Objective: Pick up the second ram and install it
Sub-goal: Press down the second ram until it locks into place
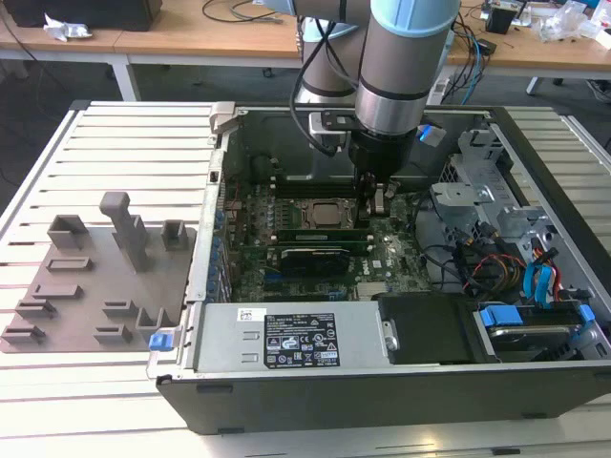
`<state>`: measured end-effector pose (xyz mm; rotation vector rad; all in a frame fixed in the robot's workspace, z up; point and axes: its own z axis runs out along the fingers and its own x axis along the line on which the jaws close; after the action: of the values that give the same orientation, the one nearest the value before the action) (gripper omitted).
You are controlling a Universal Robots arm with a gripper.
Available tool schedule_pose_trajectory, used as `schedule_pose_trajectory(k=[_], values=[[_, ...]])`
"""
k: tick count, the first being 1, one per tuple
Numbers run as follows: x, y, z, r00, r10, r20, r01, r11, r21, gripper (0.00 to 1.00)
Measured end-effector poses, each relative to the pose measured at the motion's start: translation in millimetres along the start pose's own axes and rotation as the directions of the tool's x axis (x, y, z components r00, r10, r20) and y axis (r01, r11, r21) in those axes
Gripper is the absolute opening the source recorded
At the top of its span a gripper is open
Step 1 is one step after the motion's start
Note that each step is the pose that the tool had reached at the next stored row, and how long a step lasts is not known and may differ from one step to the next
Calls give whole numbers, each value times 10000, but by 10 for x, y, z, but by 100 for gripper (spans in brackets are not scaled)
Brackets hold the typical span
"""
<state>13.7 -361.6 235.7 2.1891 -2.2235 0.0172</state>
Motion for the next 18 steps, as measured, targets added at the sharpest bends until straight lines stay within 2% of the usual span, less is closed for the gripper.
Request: schedule_pose_trajectory(k=[4, 5, 6, 7, 8, 9, 10, 11, 15, 18], values=[[-2, -5, 67, 10000, -2, 4, 2, 10000, -1, 10], [-4, -6, 41, 10000, -2, 32, 2, 10000, 5, 10], [1, -5, -53, 10000, -1, 10, 1, 10000, 1, 10], [3, 1, -115, 10000, -2, 10, 2, 10000, 2, 10], [12, 51, -117, 10000, -3, 9, 3, 10000, 10, 10], [20, 120, -117, 10000, -3, 10, 3, 10000, 17, 10], [28, 226, -113, 10000, -3, 21, 3, 10000, 19, 10], [39, 369, -105, 10000, -3, 65, 3, 10000, 20, 10], [104, 689, -81, 10000, -1, 70, 1, 10000, 42, 10], [108, 954, -43, 9999, 0, 102, -1, 10000, 85, 10]])
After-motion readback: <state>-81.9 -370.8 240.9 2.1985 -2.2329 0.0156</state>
